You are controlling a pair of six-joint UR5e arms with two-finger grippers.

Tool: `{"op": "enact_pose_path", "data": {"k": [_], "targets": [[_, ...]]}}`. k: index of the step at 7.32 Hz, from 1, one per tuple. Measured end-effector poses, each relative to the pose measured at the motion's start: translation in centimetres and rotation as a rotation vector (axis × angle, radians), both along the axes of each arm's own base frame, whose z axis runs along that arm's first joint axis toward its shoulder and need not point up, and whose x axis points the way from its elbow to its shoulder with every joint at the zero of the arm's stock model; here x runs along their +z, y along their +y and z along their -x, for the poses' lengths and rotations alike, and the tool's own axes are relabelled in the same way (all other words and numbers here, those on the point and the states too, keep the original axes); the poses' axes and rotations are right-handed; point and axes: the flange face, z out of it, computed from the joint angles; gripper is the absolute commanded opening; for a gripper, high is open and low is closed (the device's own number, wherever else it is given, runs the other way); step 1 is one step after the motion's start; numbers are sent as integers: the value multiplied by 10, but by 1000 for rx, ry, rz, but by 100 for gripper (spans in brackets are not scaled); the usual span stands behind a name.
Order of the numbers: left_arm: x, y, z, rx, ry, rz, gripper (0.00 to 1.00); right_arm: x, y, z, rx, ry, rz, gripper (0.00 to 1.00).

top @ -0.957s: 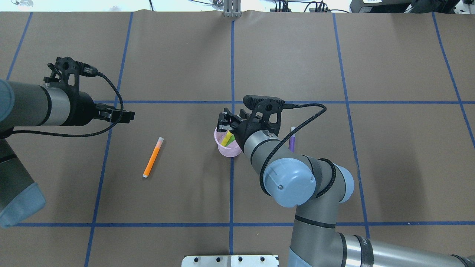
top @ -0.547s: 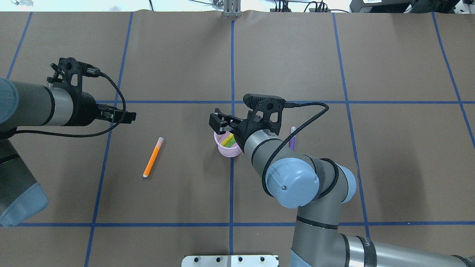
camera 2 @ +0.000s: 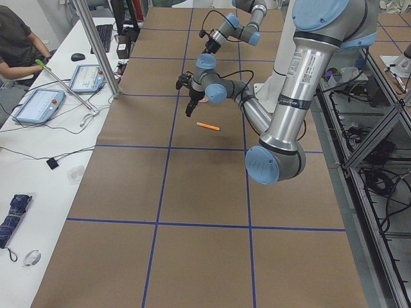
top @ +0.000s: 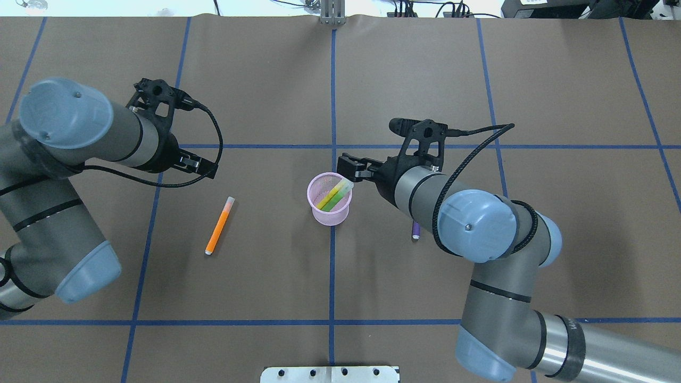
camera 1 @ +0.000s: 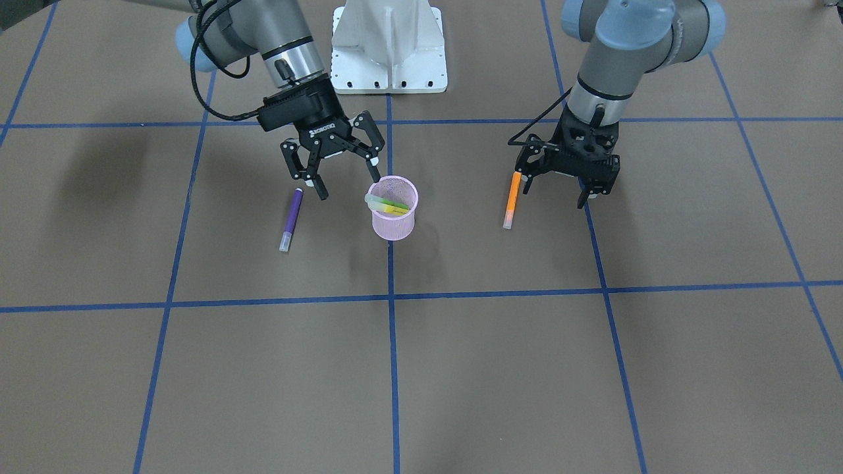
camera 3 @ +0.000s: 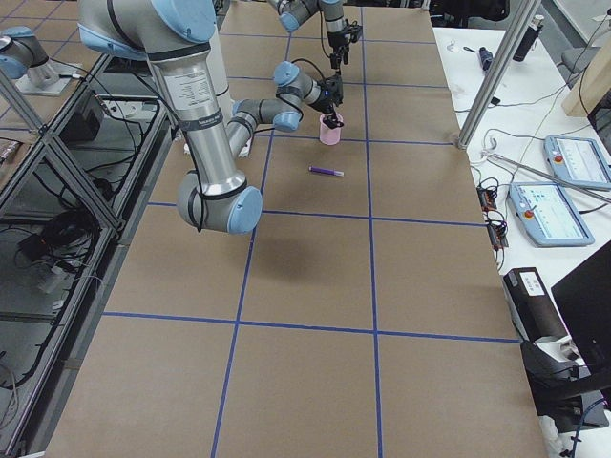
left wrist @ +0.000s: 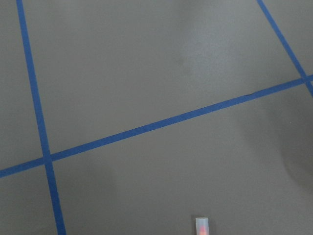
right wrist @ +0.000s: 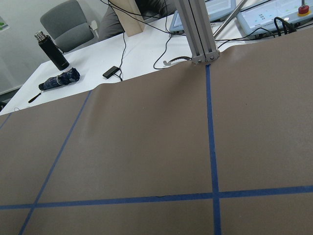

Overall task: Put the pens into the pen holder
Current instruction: 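Withdraw the right gripper while the left gripper moves over the orange marker, then lower the left gripper and close it on the orange marker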

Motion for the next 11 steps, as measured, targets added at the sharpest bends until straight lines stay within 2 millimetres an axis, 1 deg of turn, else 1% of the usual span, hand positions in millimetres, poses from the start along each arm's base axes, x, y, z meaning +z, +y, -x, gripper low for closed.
{"op": "enact_pose_path", "data": {"k": [2,3,4,6,7,8,9,11], "targets": [[18,-6,-35,169,-35,40,95,36,-36,-50,-110,14,95,98],[20,-8,-48,225,-37,81,94,53,-55,-81,-169,8,151,98],[19,-8,-55,264,-38,127,86,68,-69,-112,-216,1,200,98],[28,-11,-65,291,-58,183,87,102,-87,-168,-282,8,255,98],[34,-15,-70,295,-68,201,87,115,-91,-191,-305,10,270,98],[35,-18,-77,299,-73,212,87,124,-93,-206,-321,8,283,98],[36,-21,-85,304,-79,220,86,128,-94,-212,-330,5,287,98],[37,-20,-100,317,-89,228,78,129,-94,-215,-335,4,289,98]]}}
